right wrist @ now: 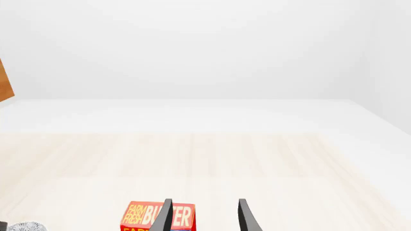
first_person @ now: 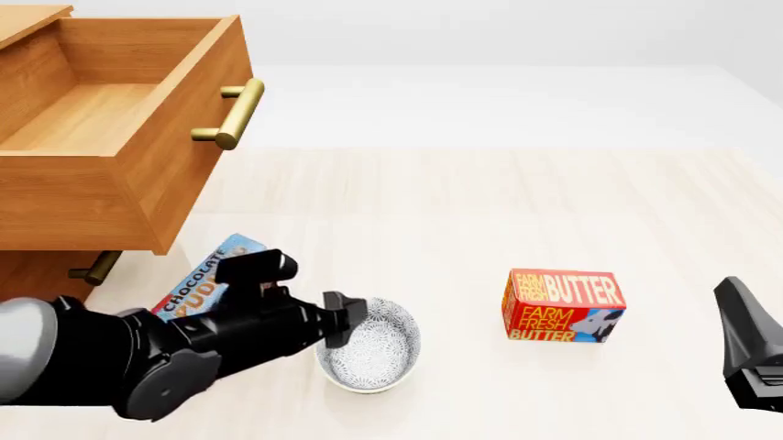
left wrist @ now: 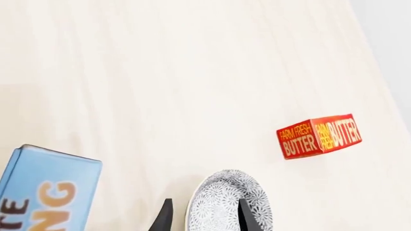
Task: Put the bowl in the top drawer of the cabinet.
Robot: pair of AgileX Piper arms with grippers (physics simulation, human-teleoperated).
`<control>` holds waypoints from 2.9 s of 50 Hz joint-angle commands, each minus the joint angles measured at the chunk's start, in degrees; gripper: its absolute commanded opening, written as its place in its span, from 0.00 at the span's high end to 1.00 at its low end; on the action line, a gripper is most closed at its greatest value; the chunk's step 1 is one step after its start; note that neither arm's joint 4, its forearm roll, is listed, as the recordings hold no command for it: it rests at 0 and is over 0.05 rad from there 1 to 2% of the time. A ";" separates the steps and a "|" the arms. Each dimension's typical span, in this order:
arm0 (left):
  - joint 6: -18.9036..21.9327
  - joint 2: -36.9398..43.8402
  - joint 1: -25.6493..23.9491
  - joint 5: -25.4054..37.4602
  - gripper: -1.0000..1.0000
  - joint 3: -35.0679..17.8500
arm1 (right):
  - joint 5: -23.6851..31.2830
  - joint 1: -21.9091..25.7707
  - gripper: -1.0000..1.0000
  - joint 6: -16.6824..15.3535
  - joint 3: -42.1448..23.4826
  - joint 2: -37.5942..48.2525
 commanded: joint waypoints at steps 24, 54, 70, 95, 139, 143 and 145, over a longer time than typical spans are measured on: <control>-1.04 5.07 -0.20 -2.36 0.00 -0.12 | 0.00 0.00 0.00 0.00 0.00 0.01; 0.02 1.01 -2.10 -2.27 1.00 0.98 | 0.00 0.00 0.00 0.01 0.00 0.00; 3.67 -4.53 -2.47 1.09 1.00 0.68 | 0.00 0.00 0.00 0.00 0.00 -0.01; 7.80 -13.28 -3.05 6.42 1.00 0.78 | 0.00 0.00 0.00 0.00 0.00 0.00; 15.41 -33.11 -6.38 17.01 1.00 -0.88 | 0.00 0.00 0.00 0.00 0.00 -0.01; 15.69 -34.04 -6.63 17.44 1.00 -1.01 | 0.00 0.00 0.00 0.00 0.00 0.00; 16.25 -34.78 -6.68 17.95 1.00 -1.25 | 0.00 0.00 0.00 0.00 0.00 -0.01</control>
